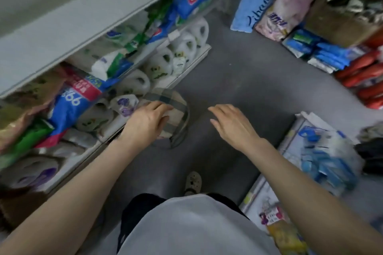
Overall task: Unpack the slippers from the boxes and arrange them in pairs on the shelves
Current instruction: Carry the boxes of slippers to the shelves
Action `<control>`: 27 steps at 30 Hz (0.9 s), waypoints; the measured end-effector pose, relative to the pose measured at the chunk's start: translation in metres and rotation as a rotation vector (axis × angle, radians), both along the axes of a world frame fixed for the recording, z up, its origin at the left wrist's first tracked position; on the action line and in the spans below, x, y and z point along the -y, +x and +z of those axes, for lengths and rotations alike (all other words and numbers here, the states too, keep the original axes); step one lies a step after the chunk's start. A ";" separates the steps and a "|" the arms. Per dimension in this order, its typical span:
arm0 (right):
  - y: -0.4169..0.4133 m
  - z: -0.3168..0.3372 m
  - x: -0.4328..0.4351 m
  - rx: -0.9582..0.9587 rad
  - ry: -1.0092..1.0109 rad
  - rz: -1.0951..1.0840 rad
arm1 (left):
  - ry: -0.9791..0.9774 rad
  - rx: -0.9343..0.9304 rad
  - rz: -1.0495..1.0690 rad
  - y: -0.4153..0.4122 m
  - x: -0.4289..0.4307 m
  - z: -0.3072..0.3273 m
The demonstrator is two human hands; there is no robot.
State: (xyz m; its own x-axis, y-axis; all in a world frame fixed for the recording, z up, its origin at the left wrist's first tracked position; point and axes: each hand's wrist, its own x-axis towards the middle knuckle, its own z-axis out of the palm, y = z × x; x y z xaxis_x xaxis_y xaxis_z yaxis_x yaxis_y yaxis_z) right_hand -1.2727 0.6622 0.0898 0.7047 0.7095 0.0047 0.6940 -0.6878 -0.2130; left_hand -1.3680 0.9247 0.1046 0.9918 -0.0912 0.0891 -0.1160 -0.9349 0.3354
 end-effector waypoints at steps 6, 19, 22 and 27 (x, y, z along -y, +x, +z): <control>0.106 -0.005 0.088 0.028 -0.023 -0.204 | -0.025 0.002 -0.101 0.148 0.066 -0.006; 0.368 -0.029 0.219 0.043 0.015 -0.584 | -0.113 -0.032 -0.367 0.495 0.170 -0.025; 0.424 -0.026 0.251 0.025 0.035 -0.693 | -0.084 -0.013 -0.408 0.579 0.211 -0.027; 0.520 -0.031 0.330 0.043 0.043 -0.782 | -0.064 -0.047 -0.462 0.713 0.301 -0.025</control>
State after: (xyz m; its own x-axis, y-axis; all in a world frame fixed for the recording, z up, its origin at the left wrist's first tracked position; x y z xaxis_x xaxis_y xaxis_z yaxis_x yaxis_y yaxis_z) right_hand -0.7527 0.3324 0.0590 0.9982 0.0063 0.0600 0.0202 -0.9719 -0.2344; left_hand -0.6549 0.6235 0.0797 0.8516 -0.5202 0.0645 -0.4987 -0.7659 0.4058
